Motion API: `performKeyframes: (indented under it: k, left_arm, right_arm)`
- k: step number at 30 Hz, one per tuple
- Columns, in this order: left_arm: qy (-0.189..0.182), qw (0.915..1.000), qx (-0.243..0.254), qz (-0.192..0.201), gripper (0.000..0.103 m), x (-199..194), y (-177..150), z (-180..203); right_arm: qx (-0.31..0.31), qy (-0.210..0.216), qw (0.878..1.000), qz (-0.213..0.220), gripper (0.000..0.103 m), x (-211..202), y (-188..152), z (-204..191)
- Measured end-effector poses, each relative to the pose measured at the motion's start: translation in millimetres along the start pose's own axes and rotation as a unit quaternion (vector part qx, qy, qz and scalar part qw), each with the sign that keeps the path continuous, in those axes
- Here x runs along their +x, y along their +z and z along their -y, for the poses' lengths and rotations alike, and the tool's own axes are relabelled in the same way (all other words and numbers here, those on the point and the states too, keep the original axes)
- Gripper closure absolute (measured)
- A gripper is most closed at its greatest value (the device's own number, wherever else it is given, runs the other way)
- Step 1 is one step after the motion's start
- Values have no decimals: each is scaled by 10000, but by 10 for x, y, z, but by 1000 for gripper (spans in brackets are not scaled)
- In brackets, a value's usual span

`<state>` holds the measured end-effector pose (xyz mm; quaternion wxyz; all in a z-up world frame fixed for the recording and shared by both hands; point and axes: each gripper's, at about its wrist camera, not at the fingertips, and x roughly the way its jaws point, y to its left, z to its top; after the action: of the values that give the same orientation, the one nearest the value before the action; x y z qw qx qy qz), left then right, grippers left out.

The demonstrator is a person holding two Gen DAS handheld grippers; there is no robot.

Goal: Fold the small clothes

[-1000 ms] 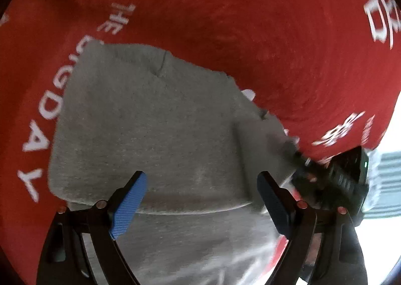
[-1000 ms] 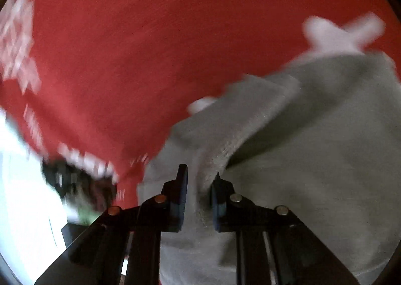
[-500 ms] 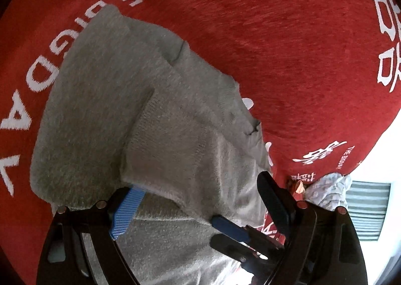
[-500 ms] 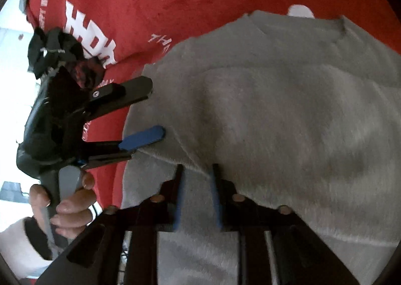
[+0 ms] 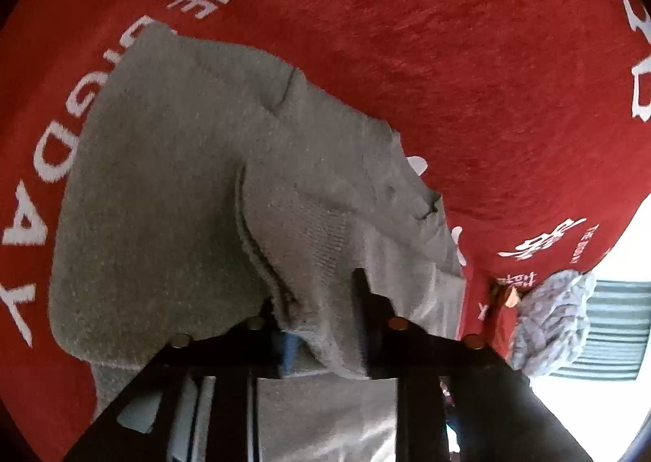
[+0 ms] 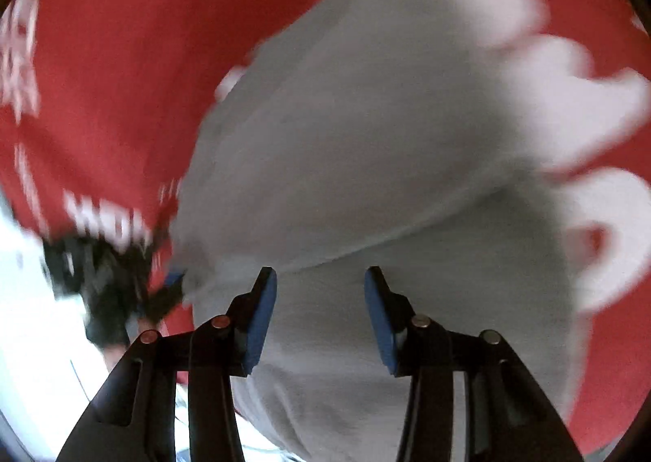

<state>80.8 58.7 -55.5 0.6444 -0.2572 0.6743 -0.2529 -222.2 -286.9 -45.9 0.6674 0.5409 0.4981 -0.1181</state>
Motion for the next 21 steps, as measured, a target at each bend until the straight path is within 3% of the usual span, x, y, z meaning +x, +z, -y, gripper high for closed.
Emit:
performKeyframes:
  k: [1,4,5,6,9,11,16,18,20,21]
  left_arm:
    - [29,10000,80,33,95,-11,0,18]
    - [65,9994,262,197,95,-122,-24,71]
    - [86,9991,340,238,95,-170,-44,85]
    - [117,9988,413,250,95,-202,-64,92]
    - [399,9974,581,139,95,-192,-124,29]
    - [656,9955,679,25,95,-137,-176,-40]
    - [1071,9912,778,84,95,-213,-284,-113]
    - [1352,9877,782,126,81,-280,-283,-127]
    - [1767,9796,875,378,43,-405,-268,-107]
    - [1893,9762,928,512,38,-474,-258,-88]
  right_arm:
    - [239,61,9996,154,54,-64,49,104]
    - [780,290,9952,524,58,-189,231,287]
    - [714,232,9953,615,81,-215,304,265]
    - [562,118,9963,637,95,-226,334,205]
    - [-97,-304,9976,611,95,-234,409,88]
    - [-194,-418,9977,503,95,-195,413,136]
    - [-325,-392,9977,447,98,-159,377,231]
    - [-417,-463,9973,392,98,-170,381,227]
    - [-487,-536,9969,301,94,-214,368,209]
    - [-553,-626,9962,248,93,-229,347,174]
